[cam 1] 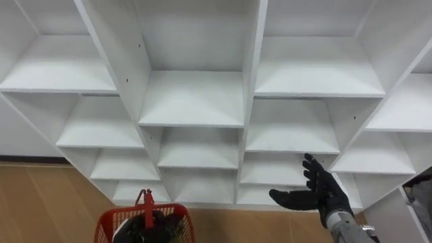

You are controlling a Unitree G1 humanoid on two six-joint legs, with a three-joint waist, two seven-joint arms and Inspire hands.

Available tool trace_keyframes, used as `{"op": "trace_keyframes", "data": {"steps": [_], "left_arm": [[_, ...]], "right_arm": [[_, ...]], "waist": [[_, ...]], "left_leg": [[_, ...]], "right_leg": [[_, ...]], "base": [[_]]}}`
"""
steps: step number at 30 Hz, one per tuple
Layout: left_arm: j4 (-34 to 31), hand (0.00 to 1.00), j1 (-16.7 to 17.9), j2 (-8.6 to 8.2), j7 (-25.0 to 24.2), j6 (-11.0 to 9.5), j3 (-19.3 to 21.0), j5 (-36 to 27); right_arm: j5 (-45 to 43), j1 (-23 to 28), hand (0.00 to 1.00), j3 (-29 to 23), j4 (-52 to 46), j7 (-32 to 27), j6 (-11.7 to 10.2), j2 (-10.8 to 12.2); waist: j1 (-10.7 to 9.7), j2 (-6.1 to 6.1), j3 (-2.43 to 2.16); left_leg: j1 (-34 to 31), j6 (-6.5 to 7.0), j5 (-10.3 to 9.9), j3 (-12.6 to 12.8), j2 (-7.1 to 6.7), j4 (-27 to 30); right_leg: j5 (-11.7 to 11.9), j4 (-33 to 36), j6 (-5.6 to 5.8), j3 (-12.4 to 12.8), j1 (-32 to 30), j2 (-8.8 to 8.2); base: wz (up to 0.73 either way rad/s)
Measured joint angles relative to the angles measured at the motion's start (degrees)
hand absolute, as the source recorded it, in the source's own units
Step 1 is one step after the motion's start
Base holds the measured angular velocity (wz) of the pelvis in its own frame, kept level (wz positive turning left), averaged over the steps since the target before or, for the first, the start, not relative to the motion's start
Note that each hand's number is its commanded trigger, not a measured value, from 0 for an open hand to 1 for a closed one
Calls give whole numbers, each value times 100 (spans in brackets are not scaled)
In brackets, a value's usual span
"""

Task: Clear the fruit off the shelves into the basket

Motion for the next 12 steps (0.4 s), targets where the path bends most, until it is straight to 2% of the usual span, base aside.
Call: {"op": "trace_keyframes", "data": {"steps": [3,5,8,12], "left_arm": [[267,100,77,-2,49,-203,156,195],[494,100,162,-6,250,-279,214,279],[589,100,374,-5,398,-322,274,357],[1064,100,505,-11,504,-378,305,392]], "right_arm": [[371,-24,0,-108,408,-1,-80,2],[420,-49,0,-188,1070,-4,-241,32],[638,68,0,-231,1781,45,-222,37],[1006,205,0,-261,2479,125,-224,69]], "waist": [[29,-34,-7],[0,-51,-10],[2,-56,-39],[11,-32,-45]], "left_leg": [[64,-16,-54,56,-1,-2],[206,-38,-133,100,4,1],[328,-51,-210,121,0,4],[411,-62,-271,141,8,25]], "right_leg": [[7,-35,-6,16,79,17],[3,-88,-5,17,229,28],[-31,-148,7,38,372,31],[-59,-148,6,137,433,41]], "base": [[-9],[-11],[-4],[-10]]}}
